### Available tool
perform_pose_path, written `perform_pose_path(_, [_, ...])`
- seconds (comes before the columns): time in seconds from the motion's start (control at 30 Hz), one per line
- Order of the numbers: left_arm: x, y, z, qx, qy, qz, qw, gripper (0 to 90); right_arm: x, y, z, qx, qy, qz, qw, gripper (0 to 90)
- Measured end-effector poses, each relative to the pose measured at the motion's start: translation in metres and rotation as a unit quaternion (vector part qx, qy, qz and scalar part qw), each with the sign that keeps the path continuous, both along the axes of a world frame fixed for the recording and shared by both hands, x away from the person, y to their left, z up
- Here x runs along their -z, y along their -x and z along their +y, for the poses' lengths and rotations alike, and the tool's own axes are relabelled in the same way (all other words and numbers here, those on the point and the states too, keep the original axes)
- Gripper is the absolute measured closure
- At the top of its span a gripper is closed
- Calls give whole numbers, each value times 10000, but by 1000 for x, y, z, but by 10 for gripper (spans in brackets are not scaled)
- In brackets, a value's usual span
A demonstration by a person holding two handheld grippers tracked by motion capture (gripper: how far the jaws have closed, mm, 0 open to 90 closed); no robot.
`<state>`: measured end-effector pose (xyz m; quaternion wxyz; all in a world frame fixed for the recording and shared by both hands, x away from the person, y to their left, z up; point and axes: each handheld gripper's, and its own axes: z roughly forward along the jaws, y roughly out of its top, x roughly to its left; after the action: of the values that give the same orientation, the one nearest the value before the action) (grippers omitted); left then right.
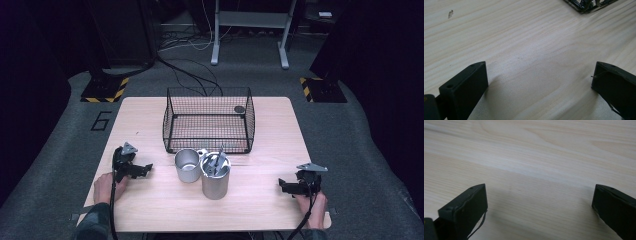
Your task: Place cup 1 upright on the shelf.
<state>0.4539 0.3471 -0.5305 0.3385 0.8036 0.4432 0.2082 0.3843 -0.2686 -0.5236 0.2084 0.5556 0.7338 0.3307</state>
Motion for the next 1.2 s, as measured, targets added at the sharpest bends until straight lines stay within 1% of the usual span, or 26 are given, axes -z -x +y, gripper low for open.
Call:
perform_pose_path(0.07, [-1, 0, 0, 33, -22, 48, 10000, 3, -9, 6, 8, -91, -106, -102, 9999, 0])
perform_pose_path(0.13, [0, 0, 0, 11, -15, 14, 10000, 3, -16, 9, 14, -193, -107, -179, 9996, 0])
perform_pose_path(0.17, [0, 0, 0, 11, -15, 14, 10000, 3, -20, 10, 16, -252, -91, -198, 9994, 0])
perform_pose_path(0.2, [-1, 0, 0, 32, -24, 44, 10000, 3, -23, 11, 20, -280, -121, -214, 9993, 0])
perform_pose_path(0.3, [-1, 0, 0, 33, -24, 42, 10000, 3, -32, 15, 28, -408, -185, -247, 9987, 0])
perform_pose_path(0.33, [-1, 0, 0, 32, -21, 45, 10000, 2, -34, 16, 30, -470, -184, -297, 9983, 0])
perform_pose_path(0.37, [-1, 0, 0, 32, -21, 45, 10000, 3, -34, 16, 30, -470, -184, -297, 9983, 0])
perform_pose_path(0.4, [0, 0, 0, 10, -7, 6, 10000, 3, -37, 17, 32, -500, -226, -310, 9980, 0])
perform_pose_path(0.47, [0, 0, 0, -2, 4, 4, 10000, 3, -42, 21, 40, -626, -269, -381, 9969, 0])
perform_pose_path(0.53, [0, 0, 0, 9, -5, 1, 10000, 3, -46, 24, 46, -727, -290, -376, 9962, 0])
perform_pose_path(0.73, [0, 0, 0, 10, -6, 6, 10000, 3, -56, 29, 64, -1059, -270, -484, 9928, 0])
perform_pose_path(0.8, [0, 0, 0, 1, 0, 5, 10000, 3, -58, 31, 69, -1123, -317, -465, 9921, 0])
perform_pose_path(0.83, [0, 0, 0, 13, -8, -2, 10000, 3, -59, 31, 71, -1167, -347, -487, 9914, 0])
perform_pose_path(0.9, [0, 0, 0, 47, -32, -19, 10000, 3, -60, 32, 75, -1268, -384, -461, 9901, 0])
perform_pose_path(0.93, [0, 0, 0, 47, -32, -19, 10000, 3, -60, 32, 75, -1268, -384, -461, 9901, 0])
perform_pose_path(0.97, [-1, 0, 1, 55, -39, 22, 10000, 3, -60, 33, 77, -1299, -400, -470, 9896, 0])
perform_pose_path(1.03, [-1, 0, 1, 65, -29, 15, 10000, 3, -61, 35, 83, -1412, -425, -486, 9879, 0])
perform_pose_path(1.07, [-1, 0, 1, 59, -34, 10, 10000, 3, -61, 35, 83, -1412, -425, -486, 9879, 0])
perform_pose_path(1.1, [-1, 0, 1, 60, -33, 12, 10000, 3, -62, 36, 88, -1492, -460, -467, 9866, 0])
perform_pose_path(1.17, [-1, 0, 1, 68, -32, 13, 10000, 3, -62, 37, 93, -1571, -458, -445, 9855, 0])
perform_pose_path(1.2, [-1, 0, 1, 68, -32, 13, 10000, 3, -62, 37, 93, -1571, -458, -445, 9855, 0])
